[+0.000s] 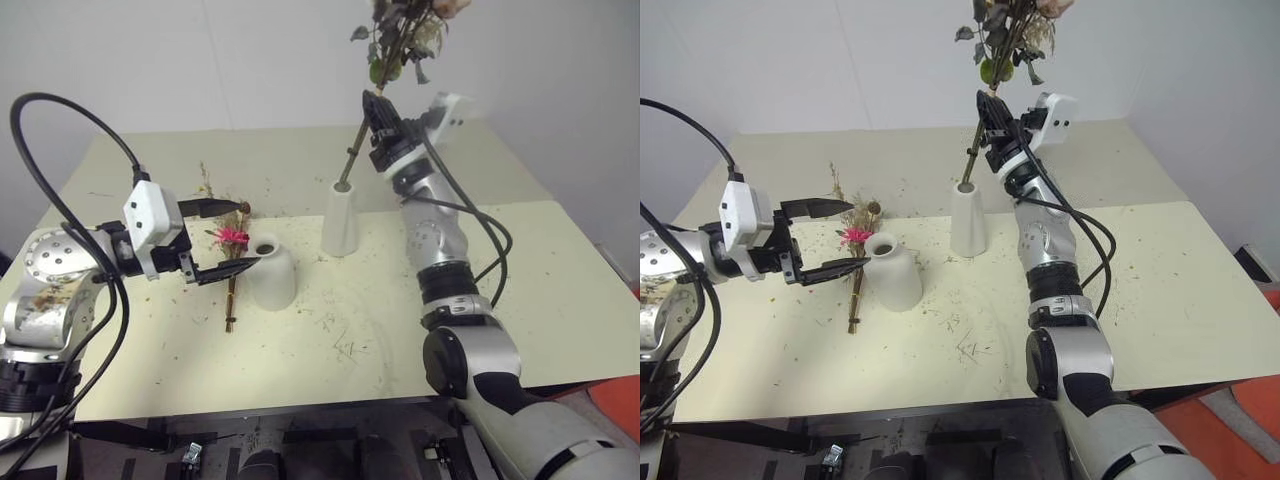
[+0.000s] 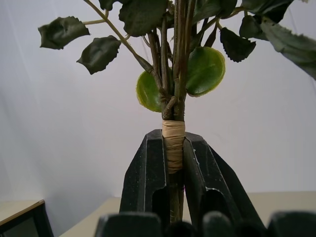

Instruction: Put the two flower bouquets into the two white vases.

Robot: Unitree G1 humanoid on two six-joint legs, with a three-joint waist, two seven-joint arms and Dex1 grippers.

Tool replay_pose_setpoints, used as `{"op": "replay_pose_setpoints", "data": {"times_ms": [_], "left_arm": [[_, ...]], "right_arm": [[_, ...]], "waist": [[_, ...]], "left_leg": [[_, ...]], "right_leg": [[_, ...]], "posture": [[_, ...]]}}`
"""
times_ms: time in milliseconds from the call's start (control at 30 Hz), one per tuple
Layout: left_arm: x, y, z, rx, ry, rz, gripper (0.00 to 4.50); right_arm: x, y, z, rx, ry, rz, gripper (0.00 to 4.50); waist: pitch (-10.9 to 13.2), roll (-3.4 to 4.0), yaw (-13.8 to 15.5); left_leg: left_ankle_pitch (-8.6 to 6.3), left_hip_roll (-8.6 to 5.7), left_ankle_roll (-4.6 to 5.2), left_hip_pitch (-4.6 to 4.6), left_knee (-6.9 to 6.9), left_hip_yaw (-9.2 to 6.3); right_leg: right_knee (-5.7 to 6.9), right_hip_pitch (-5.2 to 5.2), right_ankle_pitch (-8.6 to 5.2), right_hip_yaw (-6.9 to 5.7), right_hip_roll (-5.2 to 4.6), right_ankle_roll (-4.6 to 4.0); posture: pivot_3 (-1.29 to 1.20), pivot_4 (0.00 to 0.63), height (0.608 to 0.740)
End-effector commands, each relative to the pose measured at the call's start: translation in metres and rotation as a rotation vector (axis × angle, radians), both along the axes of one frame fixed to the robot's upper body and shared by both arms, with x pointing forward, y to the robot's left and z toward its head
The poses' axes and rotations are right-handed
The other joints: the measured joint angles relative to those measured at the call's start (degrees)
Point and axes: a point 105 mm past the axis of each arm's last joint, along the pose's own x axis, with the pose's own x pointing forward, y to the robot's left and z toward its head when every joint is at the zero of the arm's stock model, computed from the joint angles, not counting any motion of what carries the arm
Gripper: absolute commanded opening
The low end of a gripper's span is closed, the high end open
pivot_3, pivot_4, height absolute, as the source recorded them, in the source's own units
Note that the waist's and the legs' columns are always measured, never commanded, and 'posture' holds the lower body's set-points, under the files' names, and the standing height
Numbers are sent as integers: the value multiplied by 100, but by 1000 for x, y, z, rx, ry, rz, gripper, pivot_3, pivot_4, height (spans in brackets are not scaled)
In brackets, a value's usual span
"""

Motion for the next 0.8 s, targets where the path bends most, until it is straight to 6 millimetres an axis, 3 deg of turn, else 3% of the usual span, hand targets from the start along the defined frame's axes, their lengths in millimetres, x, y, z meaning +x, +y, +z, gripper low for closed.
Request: {"op": "replay_pose_setpoints", "data": {"times_ms": [33, 800], "left_arm": [[-6, 4, 12, -1, -45, 11, 4500], [-6, 6, 11, 5, -54, 27, 4500]], "right_arm": [[-5, 5, 20, -24, -88, 3, 222], [0, 19, -26, -149, -46, -30, 222]], "waist": [[0, 0, 1], [0, 0, -1]], "left_leg": [[0, 0, 0, 0, 0, 0], [2, 2, -3, 2, -3, 0]], "right_leg": [[0, 0, 0, 0, 0, 0], [0, 0, 0, 0, 0, -1]], "posture": [[0, 150, 740], [0, 150, 740]]}}
